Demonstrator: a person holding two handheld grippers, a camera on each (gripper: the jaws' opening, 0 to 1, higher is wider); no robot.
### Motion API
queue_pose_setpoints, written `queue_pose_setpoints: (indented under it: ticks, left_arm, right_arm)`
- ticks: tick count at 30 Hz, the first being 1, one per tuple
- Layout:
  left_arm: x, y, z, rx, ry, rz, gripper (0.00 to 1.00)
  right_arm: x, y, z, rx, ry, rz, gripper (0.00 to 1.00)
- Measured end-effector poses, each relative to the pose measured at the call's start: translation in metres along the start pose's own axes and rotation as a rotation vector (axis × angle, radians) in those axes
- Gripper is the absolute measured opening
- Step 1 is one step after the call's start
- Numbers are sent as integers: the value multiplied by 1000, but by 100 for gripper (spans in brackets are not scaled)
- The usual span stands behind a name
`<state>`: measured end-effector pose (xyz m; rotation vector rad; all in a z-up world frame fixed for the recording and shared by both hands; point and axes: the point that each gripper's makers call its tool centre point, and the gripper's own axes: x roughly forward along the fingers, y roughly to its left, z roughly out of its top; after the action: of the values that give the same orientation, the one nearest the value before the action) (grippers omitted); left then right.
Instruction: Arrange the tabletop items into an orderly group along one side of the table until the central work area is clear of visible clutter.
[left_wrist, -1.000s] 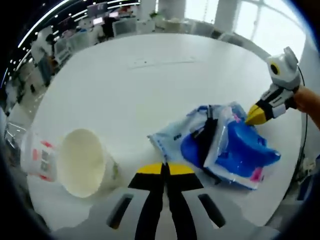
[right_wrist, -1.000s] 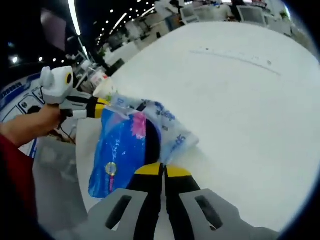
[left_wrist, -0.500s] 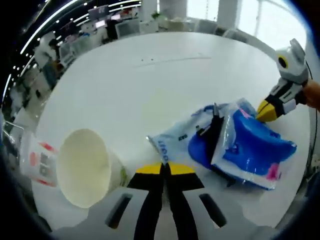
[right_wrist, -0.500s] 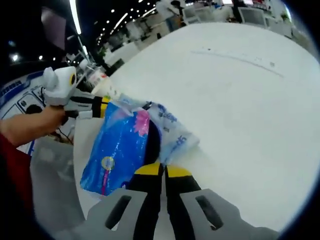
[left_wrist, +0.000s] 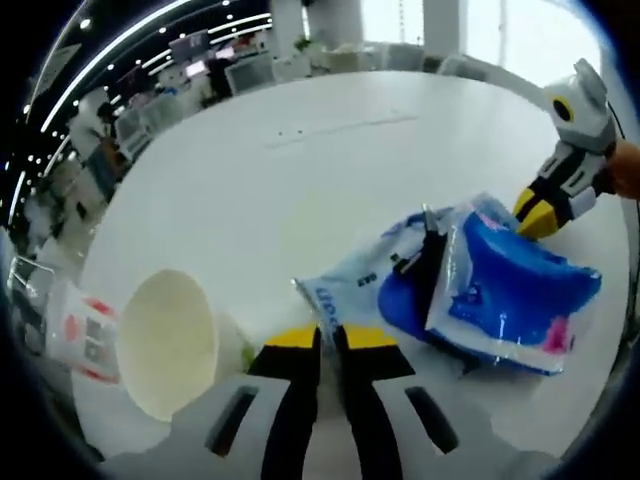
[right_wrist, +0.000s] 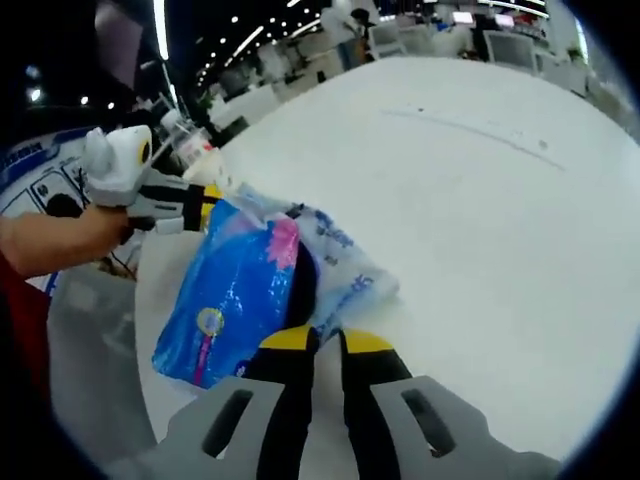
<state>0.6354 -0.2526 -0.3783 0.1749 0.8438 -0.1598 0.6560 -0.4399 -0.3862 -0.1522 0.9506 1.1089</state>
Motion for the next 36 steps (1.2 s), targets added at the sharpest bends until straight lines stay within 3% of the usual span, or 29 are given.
queue_pose_setpoints:
  ticks: [11, 18, 22, 29, 36]
  left_arm:
    - [-14, 1, 11, -8, -64, 10, 15]
    - [-26, -7, 21, -16, -116, -23, 15]
    - [-36, -11, 29, -54, -166, -65, 19]
    - [-52, -17, 39, -25, -229, -114, 25]
    - [-63, -18, 44, -14, -266, -149, 33]
  right_arm:
    - [-2, 0, 1, -7, -9, -23, 11]
    - [-13, -5, 9, -7, -52, -54, 8]
    - [-25, -9, 18, -25, -102, -92, 2]
    - [-55, -6, 45, -29, -259, -147, 1]
    - [-70, 3, 50, -59, -305, -189, 21]
